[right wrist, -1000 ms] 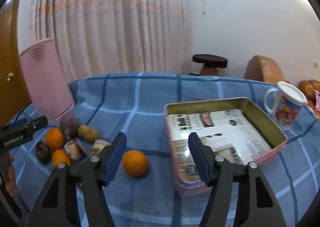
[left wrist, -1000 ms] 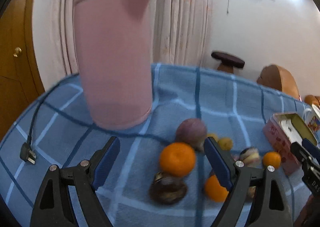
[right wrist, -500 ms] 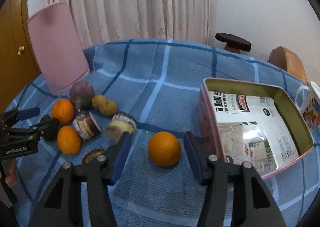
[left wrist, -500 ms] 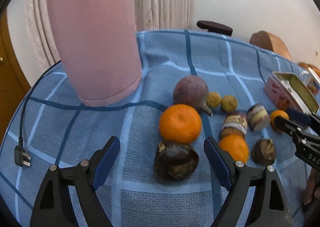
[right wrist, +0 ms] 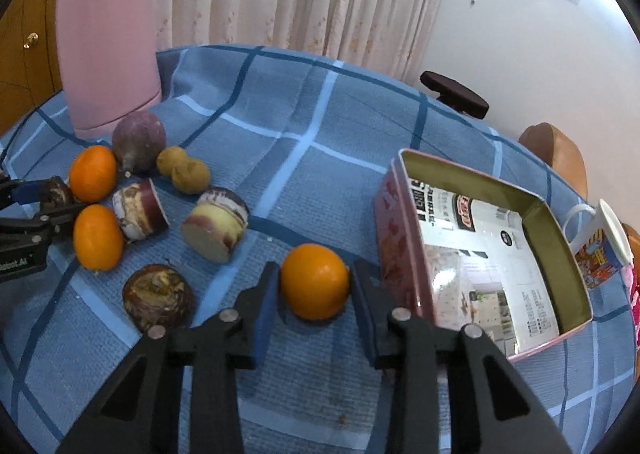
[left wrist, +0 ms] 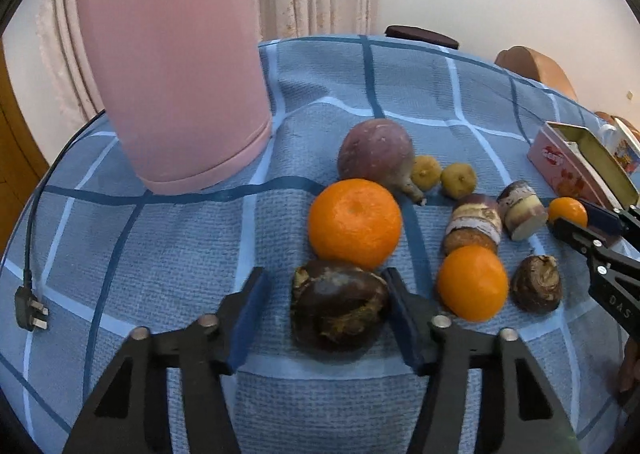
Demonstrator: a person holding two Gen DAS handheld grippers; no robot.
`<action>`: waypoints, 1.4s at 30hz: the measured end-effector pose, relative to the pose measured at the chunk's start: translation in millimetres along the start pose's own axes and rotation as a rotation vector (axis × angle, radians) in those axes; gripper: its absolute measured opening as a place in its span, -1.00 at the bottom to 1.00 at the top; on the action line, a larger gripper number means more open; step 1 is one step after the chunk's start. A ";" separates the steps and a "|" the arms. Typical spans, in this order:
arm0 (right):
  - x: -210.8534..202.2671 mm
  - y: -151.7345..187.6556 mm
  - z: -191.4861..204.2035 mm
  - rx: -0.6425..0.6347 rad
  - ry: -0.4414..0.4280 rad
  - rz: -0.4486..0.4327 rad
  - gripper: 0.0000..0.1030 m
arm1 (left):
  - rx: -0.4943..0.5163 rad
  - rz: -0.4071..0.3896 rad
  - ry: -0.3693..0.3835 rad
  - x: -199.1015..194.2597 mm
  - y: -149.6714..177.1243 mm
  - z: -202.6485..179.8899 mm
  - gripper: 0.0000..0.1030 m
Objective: Organize fruits
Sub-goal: 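Grasp the dark brown round fruit with the left tool while the right tool grasps an orange, then carry both fruits into the pink tin box and open both tools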
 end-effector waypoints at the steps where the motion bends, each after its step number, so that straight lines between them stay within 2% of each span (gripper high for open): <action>1: -1.0 -0.8 0.0 0.010 -0.015 -0.007 -0.27 | -0.003 -0.006 0.014 -1.7 -0.2 -0.5 -0.13; 4: -16.3 -4.4 -3.6 0.086 -0.160 -0.079 -0.27 | -0.029 -0.020 0.049 -6.6 -0.2 2.9 -0.13; 6: -29.6 -9.1 -8.0 0.136 -0.240 -0.136 -0.27 | -0.057 -0.041 0.095 -13.2 -0.8 4.8 -0.13; 7: -35.7 -11.8 -9.6 0.150 -0.261 -0.164 -0.27 | -0.073 -0.063 0.141 -19.7 -2.6 5.5 -0.13; 10: -51.8 -16.9 -14.5 0.167 -0.274 -0.239 -0.27 | -0.090 -0.140 0.240 -39.5 -8.7 3.3 -0.13; 12: -55.2 -18.9 -15.7 0.176 -0.289 -0.258 -0.26 | -0.081 -0.203 0.282 -54.1 -13.8 -0.5 -0.13; 15: -61.5 -20.8 -18.8 0.189 -0.298 -0.285 -0.26 | -0.053 -0.311 0.294 -76.3 -23.5 -7.4 -0.13; 19: -69.7 -24.4 -25.0 0.206 -0.306 -0.320 -0.26 | -0.065 -0.393 0.323 -91.4 -33.1 -15.4 -0.13; 25: -77.4 -18.4 -59.4 0.230 -0.242 -0.357 -0.26 | -0.050 -0.418 0.344 -97.4 -44.0 -38.4 -0.13; 30: -73.9 -3.2 -112.5 0.254 -0.122 -0.350 -0.26 | 0.001 -0.391 0.346 -88.3 -54.3 -86.0 -0.13; 38: -59.0 16.4 -189.5 0.332 -0.025 -0.288 -0.26 | 0.088 -0.343 0.391 -74.0 -74.0 -171.7 -0.13; 42: -46.4 23.8 -208.3 0.375 -0.053 -0.244 -0.26 | 0.129 -0.306 0.420 -63.4 -76.1 -215.5 -0.12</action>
Point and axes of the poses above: each gripper's, at about its wrist camera, not at the fingertips, and x roughly the way its jaws point, z to its left, y to its underside, the point moved 8 cm from there along x, roughly the way its jaws point, and after that the axes turned 4 degrees about z, right-handed, at the moved point
